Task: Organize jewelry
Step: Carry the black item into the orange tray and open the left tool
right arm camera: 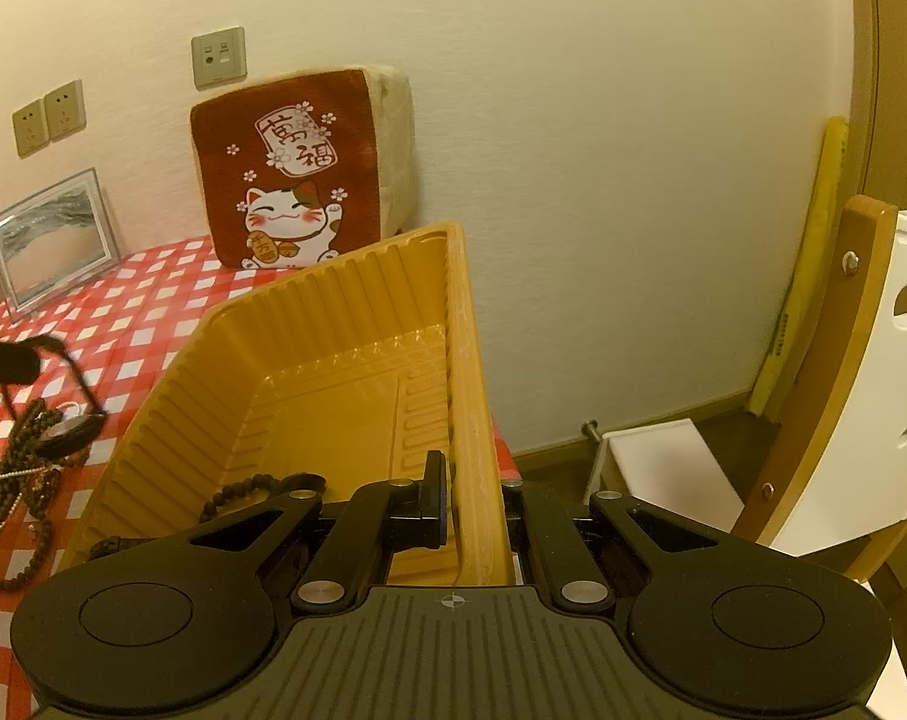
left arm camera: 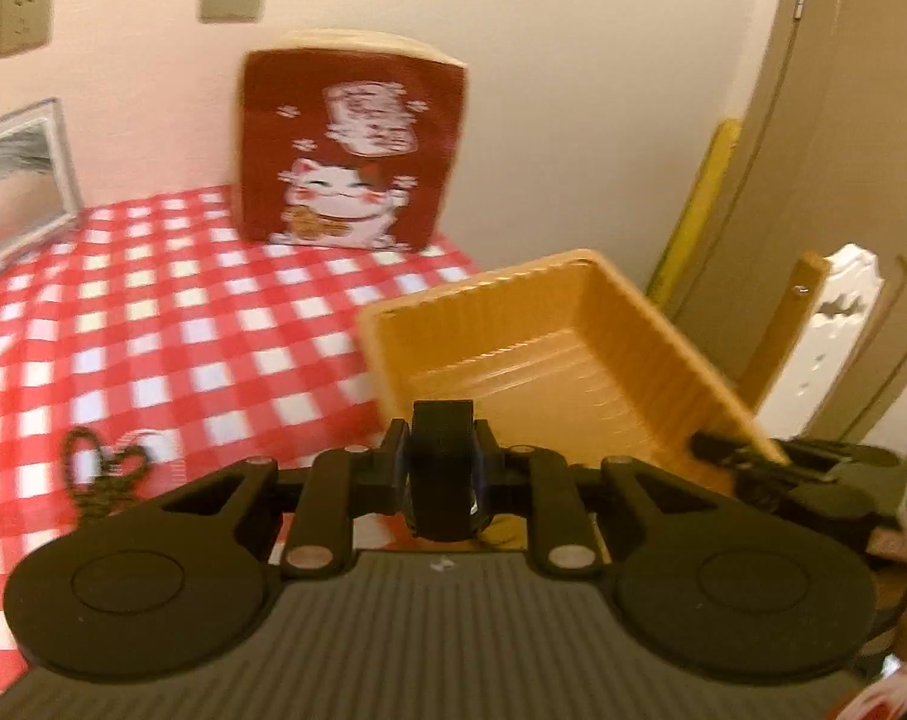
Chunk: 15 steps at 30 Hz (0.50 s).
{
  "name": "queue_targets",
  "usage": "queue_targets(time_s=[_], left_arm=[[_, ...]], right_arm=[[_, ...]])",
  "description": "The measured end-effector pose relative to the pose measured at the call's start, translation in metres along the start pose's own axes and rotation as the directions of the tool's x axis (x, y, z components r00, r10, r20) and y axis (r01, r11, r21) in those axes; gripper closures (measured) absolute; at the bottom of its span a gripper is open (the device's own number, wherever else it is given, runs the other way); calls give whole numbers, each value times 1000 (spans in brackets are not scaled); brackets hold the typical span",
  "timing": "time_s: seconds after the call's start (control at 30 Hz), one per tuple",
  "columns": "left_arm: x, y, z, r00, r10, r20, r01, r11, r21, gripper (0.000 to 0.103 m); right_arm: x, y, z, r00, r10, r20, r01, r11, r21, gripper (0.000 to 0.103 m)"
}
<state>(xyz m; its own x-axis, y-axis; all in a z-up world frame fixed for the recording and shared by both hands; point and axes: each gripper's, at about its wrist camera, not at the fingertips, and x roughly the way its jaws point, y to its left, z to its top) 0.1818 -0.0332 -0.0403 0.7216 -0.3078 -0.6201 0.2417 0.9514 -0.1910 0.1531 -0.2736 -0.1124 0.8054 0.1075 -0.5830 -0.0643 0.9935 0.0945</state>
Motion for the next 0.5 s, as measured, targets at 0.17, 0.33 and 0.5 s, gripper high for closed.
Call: queue_targets(time_s=[0.17,0.33,0.5], left_arm=[[32,-21,-4,996,-34,-81,34,999,-1,84],[62,-28,-12,989,-13,-144,14,1000,4,84],[73,-25,-14,989,-11,-151,7,1000,-23,84]], right_arm=[[-1,0,0,1000,5,0,-5,1000,-1,98],[-3,0,-1,1000,10,-1,-10,1000,-4,98],[-4,1,-1,1000,12,-5,-12,1000,-8,98]])
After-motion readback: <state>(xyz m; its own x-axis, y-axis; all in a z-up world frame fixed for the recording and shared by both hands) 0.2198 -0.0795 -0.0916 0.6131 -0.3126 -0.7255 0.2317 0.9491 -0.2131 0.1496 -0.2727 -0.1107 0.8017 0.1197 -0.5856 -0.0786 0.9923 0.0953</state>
